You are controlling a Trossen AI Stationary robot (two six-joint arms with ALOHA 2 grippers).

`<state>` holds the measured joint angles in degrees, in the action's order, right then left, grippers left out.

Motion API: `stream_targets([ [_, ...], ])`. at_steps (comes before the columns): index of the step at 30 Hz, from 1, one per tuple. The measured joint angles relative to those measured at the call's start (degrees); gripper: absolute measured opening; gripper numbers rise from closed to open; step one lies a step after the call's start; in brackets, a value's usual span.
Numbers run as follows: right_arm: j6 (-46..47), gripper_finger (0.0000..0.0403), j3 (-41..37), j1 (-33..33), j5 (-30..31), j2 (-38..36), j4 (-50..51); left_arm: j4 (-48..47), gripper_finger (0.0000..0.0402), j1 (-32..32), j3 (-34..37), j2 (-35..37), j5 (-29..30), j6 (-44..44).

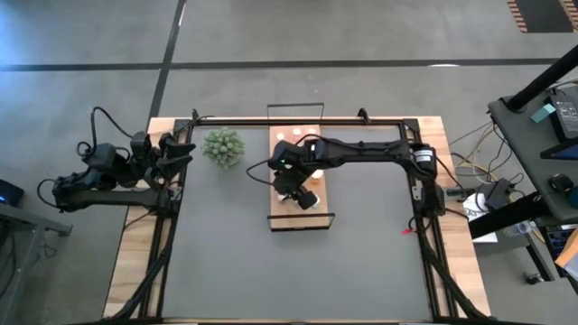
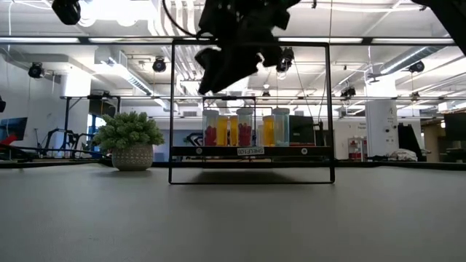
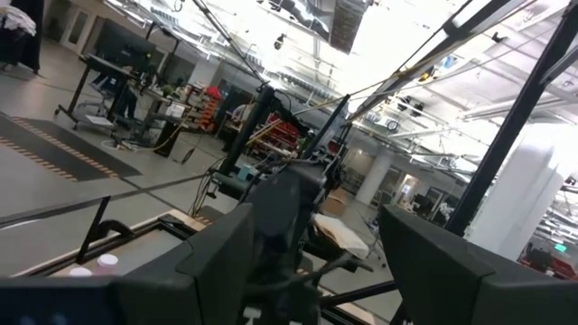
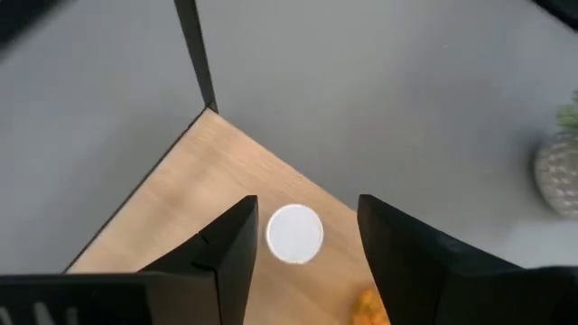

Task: Pick and place medicine bottles onto shelf by color
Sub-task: Return to Home Position

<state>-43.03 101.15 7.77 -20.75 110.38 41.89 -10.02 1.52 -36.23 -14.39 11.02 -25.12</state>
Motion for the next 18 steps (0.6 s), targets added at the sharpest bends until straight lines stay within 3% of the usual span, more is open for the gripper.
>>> stream_targets([
  [7,-0.13,0.0183,0.17,0.35,6.65,-4.46,2.18,0.02,0.0224,0.02,-0.18,0.02,-0.11,0.42],
  [13,3.78,0.0182,0.13,2.95,6.87,-9.64,3.86,-0.6,0.0224,0.02,-0.22,1.92,-0.9,4.76],
  [18,11.02,0.0182,-0.65,6.11,6.91,-15.98,5.96,-8.34,0.0224,0.0,-0.39,5.35,-1.16,4.92],
])
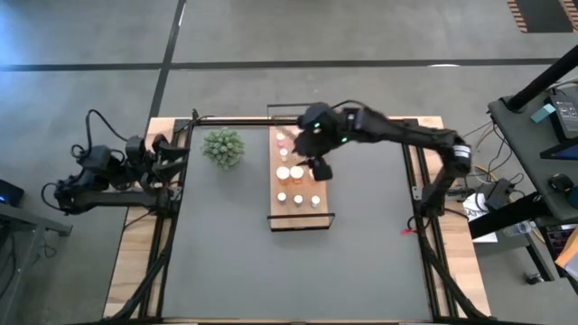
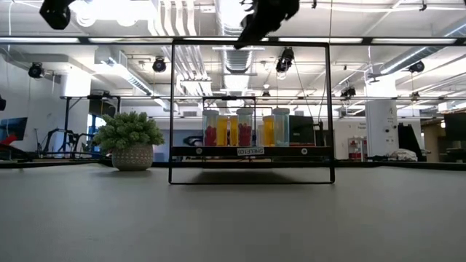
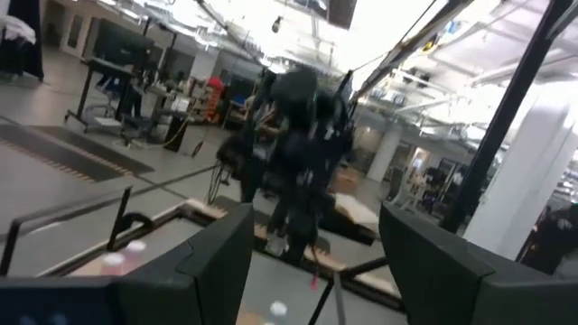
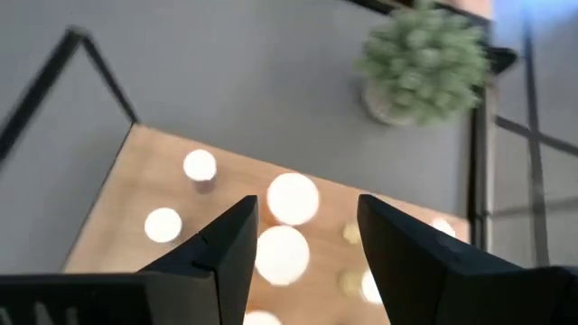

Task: Pick and place medicine bottles onto shelf by color
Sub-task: Return to Home Position

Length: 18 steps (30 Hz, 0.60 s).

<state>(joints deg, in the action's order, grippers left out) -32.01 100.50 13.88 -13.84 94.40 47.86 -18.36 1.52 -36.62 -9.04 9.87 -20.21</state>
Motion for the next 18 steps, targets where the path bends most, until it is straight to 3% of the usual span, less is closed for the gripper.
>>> stream_targets([
  [8,9.49,0.0173,-7.34,1.54,-0.04,-12.58,-0.98,-4.99,0.0224,0.0,0.2,5.58,0.0,3.8],
  [12,15.9,0.0168,-16.85,1.54,0.41,-20.73,-6.5,-4.78,0.0224,0.0,0.35,7.47,0.05,8.49],
  [18,25.41,0.0166,-35.02,1.54,4.01,-34.03,-20.0,-4.08,0.0224,0.0,2.08,6.57,0.14,8.8],
])
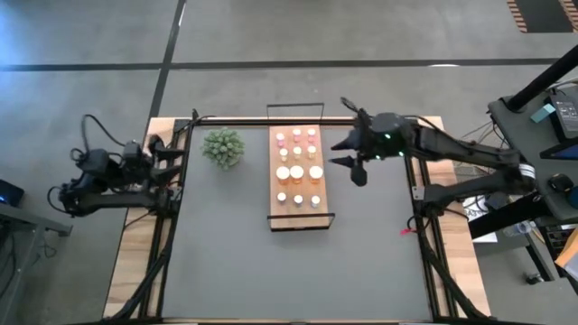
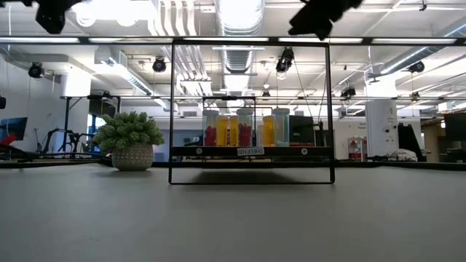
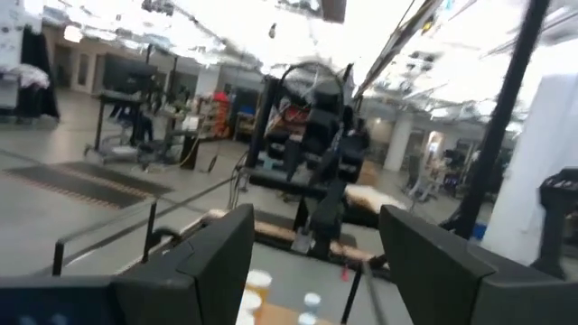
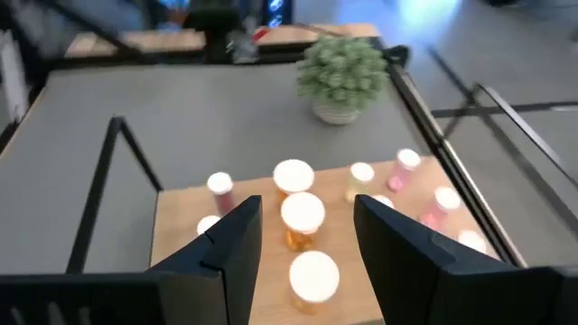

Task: Pick and place medicine bottles onto shelf by color
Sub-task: Return to Home Position

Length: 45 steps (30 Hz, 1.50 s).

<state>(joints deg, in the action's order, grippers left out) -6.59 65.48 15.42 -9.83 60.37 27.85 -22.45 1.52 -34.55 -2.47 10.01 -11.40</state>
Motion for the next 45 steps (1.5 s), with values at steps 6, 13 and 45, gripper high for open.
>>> stream_targets([
  [6,7.74,0.0166,-15.4,0.0,5.63,-11.23,-11.75,12.75,0.0224,0.0,9.35,-2.9,0.97,0.49],
  [13,13.5,0.0164,-28.38,0.0,10.19,-19.42,-21.51,30.15,0.0224,0.02,20.74,-4.58,1.61,1.25],
  [45,33.24,0.0131,-63.61,-0.02,16.38,-24.73,-57.61,48.95,0.0224,0.02,34.08,-4.61,15.88,-0.23],
])
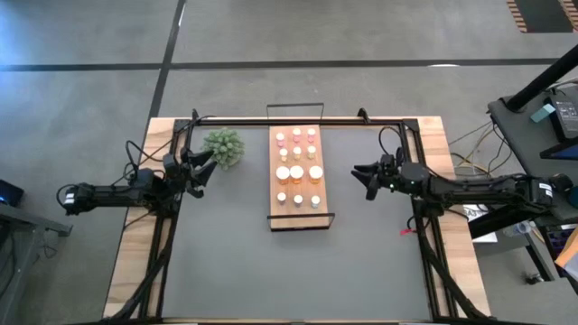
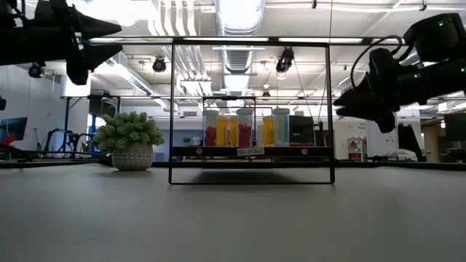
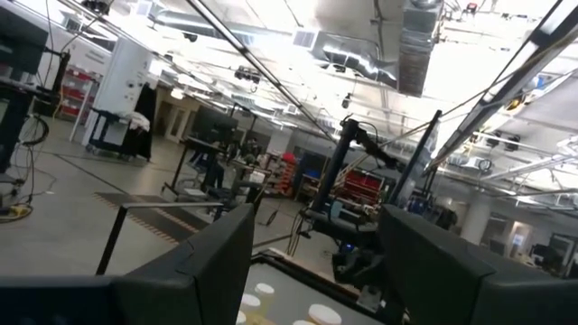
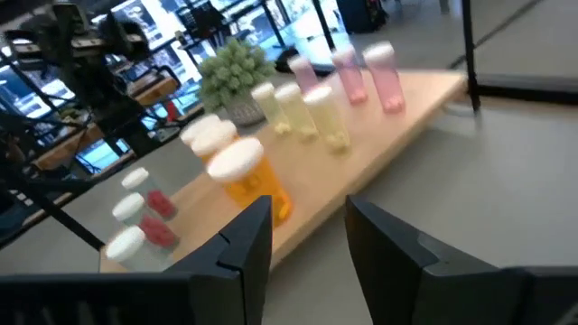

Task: Pick and place medicine bottles onto shelf by color
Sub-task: Return to Home Position

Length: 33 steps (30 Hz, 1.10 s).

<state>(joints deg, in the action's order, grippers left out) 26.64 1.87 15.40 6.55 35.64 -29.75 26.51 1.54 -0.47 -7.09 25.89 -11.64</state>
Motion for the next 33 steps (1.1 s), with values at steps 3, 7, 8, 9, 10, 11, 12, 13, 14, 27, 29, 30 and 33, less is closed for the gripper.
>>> stream_targets([
  [3,1.32,0.0126,-1.14,0.02,0.37,0.02,0.17,0.0,0.0224,0.0,0.0,0.02,-0.02,0.0],
  [7,0.48,0.012,-1.14,0.02,1.15,-0.01,0.43,-0.01,0.0224,0.0,0.0,-0.05,-0.02,0.01],
  [8,0.15,0.0119,-1.14,0.02,1.15,0.0,0.58,-0.01,0.0224,0.0,0.0,-0.04,-0.02,0.02],
  [9,0.12,0.0118,-1.14,0.02,1.15,0.0,0.65,0.02,0.0224,0.0,0.0,-0.03,-0.02,0.01],
  [10,0.4,0.0118,-1.14,0.02,1.15,0.0,0.69,0.01,0.0224,0.0,0.0,-0.03,-0.02,0.02],
  [11,0.88,0.0118,-1.14,0.01,1.15,0.0,0.69,-0.01,0.0224,0.0,0.0,-0.02,-0.02,0.02],
  [12,1.84,0.0119,-1.16,0.01,1.15,0.0,0.69,-0.01,0.0224,0.0,0.0,-0.01,-0.02,0.02],
  [13,2.96,0.012,-1.16,0.01,1.15,0.0,0.72,0.02,0.0224,0.0,0.0,-0.01,-0.02,0.02],
  [14,3.78,0.0121,-1.16,0.02,1.15,0.0,0.75,-0.01,0.0224,0.0,0.0,-0.01,-0.02,0.02],
  [27,3.27,0.0128,-1.18,0.01,1.07,0.04,1.04,-0.01,0.0224,0.0,0.0,-0.01,-0.04,0.04],
  [29,3.23,0.0126,-1.21,0.02,1.06,0.04,1.02,-0.01,0.0224,0.0,0.0,-0.01,-0.04,0.03],
  [30,3.22,0.0125,-1.21,0.01,1.06,0.04,1.03,-0.01,0.0224,0.0,0.0,-0.01,-0.04,0.04],
  [33,3.18,0.0123,-1.21,0.02,1.04,0.04,1.02,-0.01,0.0224,0.0,0.0,-0.01,-0.04,0.04],
])
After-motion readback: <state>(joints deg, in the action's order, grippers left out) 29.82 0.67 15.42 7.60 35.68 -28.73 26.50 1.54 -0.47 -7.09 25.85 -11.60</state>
